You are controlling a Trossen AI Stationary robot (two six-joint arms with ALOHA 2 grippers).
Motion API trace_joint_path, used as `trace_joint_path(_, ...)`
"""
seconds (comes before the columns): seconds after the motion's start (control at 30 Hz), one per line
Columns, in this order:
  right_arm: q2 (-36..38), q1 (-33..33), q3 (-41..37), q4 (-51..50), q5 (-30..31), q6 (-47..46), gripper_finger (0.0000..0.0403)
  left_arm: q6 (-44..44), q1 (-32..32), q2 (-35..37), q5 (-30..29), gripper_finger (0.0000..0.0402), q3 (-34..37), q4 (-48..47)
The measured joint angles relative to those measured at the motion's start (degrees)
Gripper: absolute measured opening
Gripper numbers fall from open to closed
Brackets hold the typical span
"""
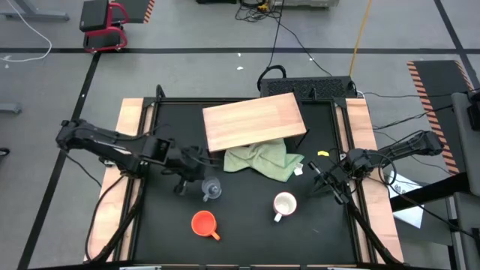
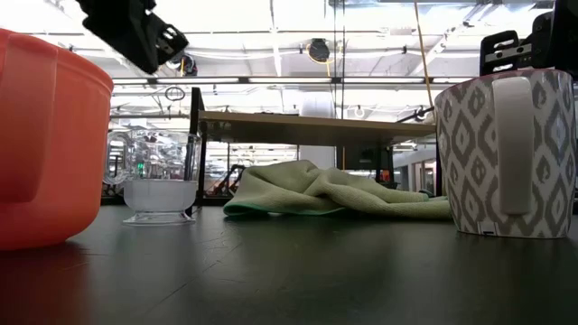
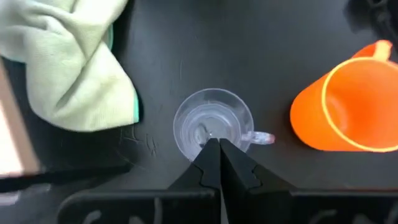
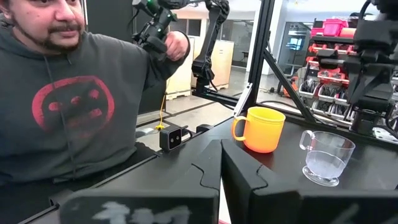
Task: Stack small to large cups/mugs on shelf
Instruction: Put the transparent mug on the shelf
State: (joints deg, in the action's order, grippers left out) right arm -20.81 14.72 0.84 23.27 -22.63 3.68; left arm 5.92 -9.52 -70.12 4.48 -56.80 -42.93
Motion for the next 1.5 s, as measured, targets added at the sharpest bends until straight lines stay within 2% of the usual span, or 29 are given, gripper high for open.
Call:
trace_joint_path(0.2,0.01,0.01,-0.01,0.02,0.00,0.09,0.0000,1.66,0.02,-3.94,0.57,0.0000,-0.04,0.99)
trace_joint_path(0.4,-0.01,0.02,0.00,0.00,0.00,0.02,0.0000,0.40,0.17,-4.62,0.58,0.0000,-0.24,-0.06)
trace_joint_path(0.67,-0.01,0.02,-0.01,-0.02,0.00,0.13,0.0000,5.05,0.81,-6.34,1.09,0.0000,-9.09,-3.47)
trace_joint_path(0.9,-0.01,0.01,0.00,-0.13,0.00,0.04,0.0000,11.99,3.58,-12.22,2.08,0.0000,-13.81,-4.68)
trace_joint_path(1.13,0.01,0.02,0.00,-0.25,0.00,0.02,0.0000,14.55,5.16,-18.29,3.36,0.0000,-14.14,-6.86)
trace_joint_path(1.5,-0.01,0.02,0.00,-2.26,0.00,0.24,0.0000,12.52,4.65,-18.41,6.40,0.0000,-14.14,-7.55)
